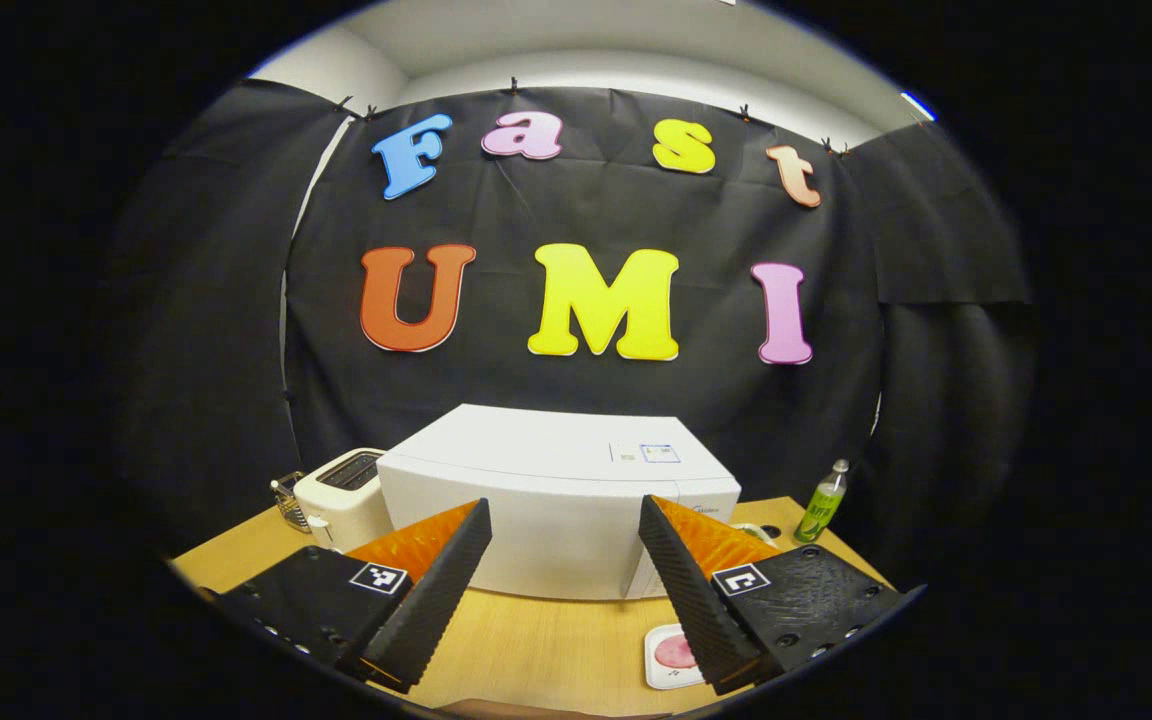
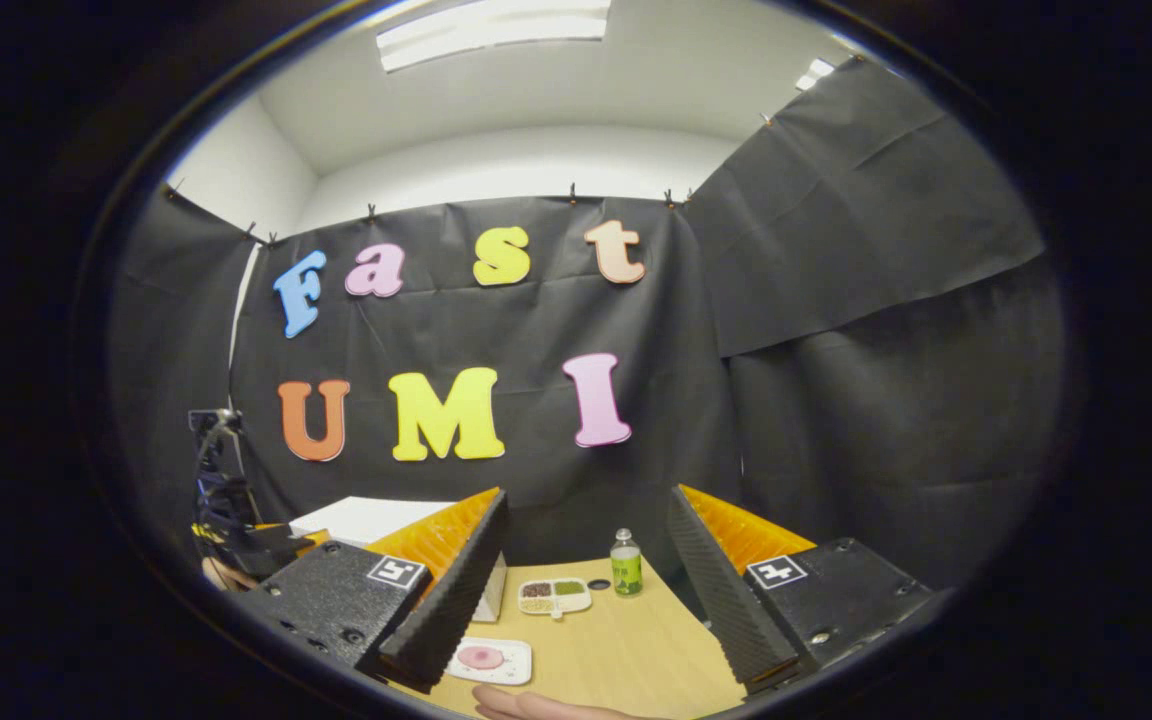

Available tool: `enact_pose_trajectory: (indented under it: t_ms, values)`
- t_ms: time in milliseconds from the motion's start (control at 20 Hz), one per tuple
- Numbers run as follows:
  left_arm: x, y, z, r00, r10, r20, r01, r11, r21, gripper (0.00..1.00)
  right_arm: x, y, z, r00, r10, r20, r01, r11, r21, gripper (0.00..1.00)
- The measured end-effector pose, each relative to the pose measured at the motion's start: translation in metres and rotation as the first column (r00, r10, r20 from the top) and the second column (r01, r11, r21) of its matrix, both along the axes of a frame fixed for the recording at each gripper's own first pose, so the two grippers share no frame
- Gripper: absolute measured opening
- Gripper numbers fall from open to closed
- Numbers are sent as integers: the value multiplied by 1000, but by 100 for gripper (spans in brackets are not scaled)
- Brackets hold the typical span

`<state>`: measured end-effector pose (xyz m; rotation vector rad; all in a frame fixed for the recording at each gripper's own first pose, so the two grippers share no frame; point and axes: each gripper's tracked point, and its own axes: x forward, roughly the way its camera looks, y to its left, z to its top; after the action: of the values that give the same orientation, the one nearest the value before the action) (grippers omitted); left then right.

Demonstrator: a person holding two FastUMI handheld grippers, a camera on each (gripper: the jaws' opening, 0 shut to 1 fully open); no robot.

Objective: Open the microwave oven with the left hand, put the food in, and close the microwave oven.

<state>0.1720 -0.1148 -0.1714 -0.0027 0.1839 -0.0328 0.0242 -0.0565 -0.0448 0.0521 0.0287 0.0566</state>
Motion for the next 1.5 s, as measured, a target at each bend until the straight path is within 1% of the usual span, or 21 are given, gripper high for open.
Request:
enact_pose_trajectory:
  t_ms: [100, 150, 200, 450, 550, 750, 800, 850, 900, 950, 1000, 1050, 1100, 1200, 1300, 1450, 1500]
  values:
    - [16, -14, -27, 1000, -20, -24, 21, 999, 30, 95, 3, -3, -5, 1000, 1, -2, -1, 1000, -3, 100]
    - [24, -23, -39, 999, -33, -37, 34, 999, 26, 95, 5, -5, -6, 1000, -2, -2, 2, 1000, -4, 95]
    - [32, -30, -52, 998, -44, -52, 45, 999, 18, 95, 7, -8, -8, 1000, -5, -5, 5, 1000, -5, 100]
    - [60, -56, -102, 993, -76, -89, 75, 997, -17, 95, 13, -13, -17, 1000, -3, -18, 3, 1000, -14, 100]
    - [68, -70, -119, 990, -104, -99, 100, 994, -46, 95, 13, -15, -22, 1000, 0, -24, 0, 1000, -28, 100]
    - [82, -88, -146, 985, -133, -111, 131, 991, -19, 94, 16, -16, -28, 1000, 8, -23, -9, 999, -53, 100]
    - [86, -92, -150, 984, -142, -112, 143, 990, 1, 90, 17, -16, -29, 1000, 9, -26, -10, 998, -62, 100]
    - [91, -89, -155, 986, -127, -110, 131, 991, 33, 86, 17, -16, -33, 1000, 10, -29, -12, 997, -70, 100]
    - [96, -88, -160, 987, -111, -113, 118, 991, 55, 65, 19, -16, -35, 999, 12, -34, -14, 997, -76, 95]
    - [95, -88, -163, 987, -104, -121, 110, 993, 46, 53, 20, -16, -39, 999, 16, -38, -19, 997, -81, 100]
    - [99, -87, -167, 987, -94, -127, 99, 994, 35, 63, 20, -15, -40, 999, 19, -41, -23, 996, -86, 100]
    - [101, -89, -172, 985, -97, -141, 99, 995, 5, 32, 21, -15, -43, 999, 20, -42, -24, 996, -89, 100]
    - [103, -91, -173, 985, -103, -139, 101, 995, -19, 37, 21, -15, -44, 999, 22, -44, -26, 995, -93, 100]
    - [102, -94, -171, 984, -108, -145, 104, 994, -31, 33, 23, -15, -46, 999, 23, -42, -27, 995, -96, 100]
    - [103, -93, -173, 984, -107, -142, 103, 994, -35, 34, 25, -17, -50, 999, 22, -46, -27, 995, -95, 100]
    - [103, -92, -178, 980, -111, -163, 115, 993, 17, 34, 25, -17, -58, 998, 25, -65, -30, 997, -78, 100]
    - [102, -91, -179, 981, -107, -162, 113, 993, 32, 22, 26, -17, -59, 997, 25, -72, -31, 997, -71, 100]
